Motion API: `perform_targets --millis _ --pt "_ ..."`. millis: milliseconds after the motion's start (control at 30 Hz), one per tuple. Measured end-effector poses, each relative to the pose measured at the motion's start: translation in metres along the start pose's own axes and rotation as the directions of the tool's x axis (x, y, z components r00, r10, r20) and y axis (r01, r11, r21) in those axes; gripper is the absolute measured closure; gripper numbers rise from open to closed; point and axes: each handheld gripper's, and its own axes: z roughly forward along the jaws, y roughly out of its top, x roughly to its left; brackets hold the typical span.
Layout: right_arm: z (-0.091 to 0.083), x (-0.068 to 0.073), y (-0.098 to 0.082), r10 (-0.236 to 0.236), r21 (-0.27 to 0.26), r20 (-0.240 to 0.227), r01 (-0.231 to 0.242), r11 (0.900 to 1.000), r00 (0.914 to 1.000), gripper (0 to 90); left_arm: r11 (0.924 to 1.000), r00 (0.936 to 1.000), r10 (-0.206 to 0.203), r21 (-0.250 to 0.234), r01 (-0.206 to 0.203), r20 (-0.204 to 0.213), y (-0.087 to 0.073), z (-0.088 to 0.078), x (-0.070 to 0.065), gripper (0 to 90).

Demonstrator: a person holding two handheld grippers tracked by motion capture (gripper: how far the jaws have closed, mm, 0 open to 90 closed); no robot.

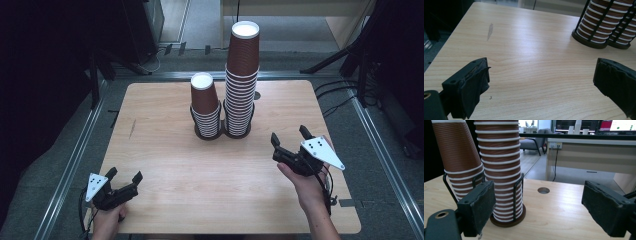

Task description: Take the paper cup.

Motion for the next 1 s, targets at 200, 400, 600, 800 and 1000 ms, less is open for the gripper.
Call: perform_targets --millis 200,400,600,800,1000 --pt "0.010 0.007 0.016 0.010 -0.007 -0.010 -0.010 1.000 0.9999 11.9 1.0000 1.0000 -0.003 -0.003 0.003 0.005 0.000 0.000 0.000 0.8" --pt "0.021 0.017 0.030 0.016 -0.018 -0.030 -0.017 1.000 0.9994 11.9 1.0000 1.0000 -0.002 -0.003 0.002 0.006 0.000 0.000 0.000 0.8" --pt "0.030 0.025 0.041 0.015 -0.029 -0.045 -0.016 0.999 0.9989 11.9 1.0000 1.0000 -0.005 -0.003 0.005 0.008 0.000 0.000 0.000 0.8" --pt "0.041 0.035 0.059 0.005 -0.049 -0.060 -0.008 0.999 0.9982 11.8 1.0000 1.0000 -0.001 -0.001 0.001 0.009 0.000 0.000 0.000 0.8" --pt "0.055 0.045 0.074 0.018 -0.050 -0.087 -0.022 0.999 0.9961 11.6 1.0000 0.9999 0.000 -0.001 0.000 0.013 0.000 0.000 0.000 0.8"
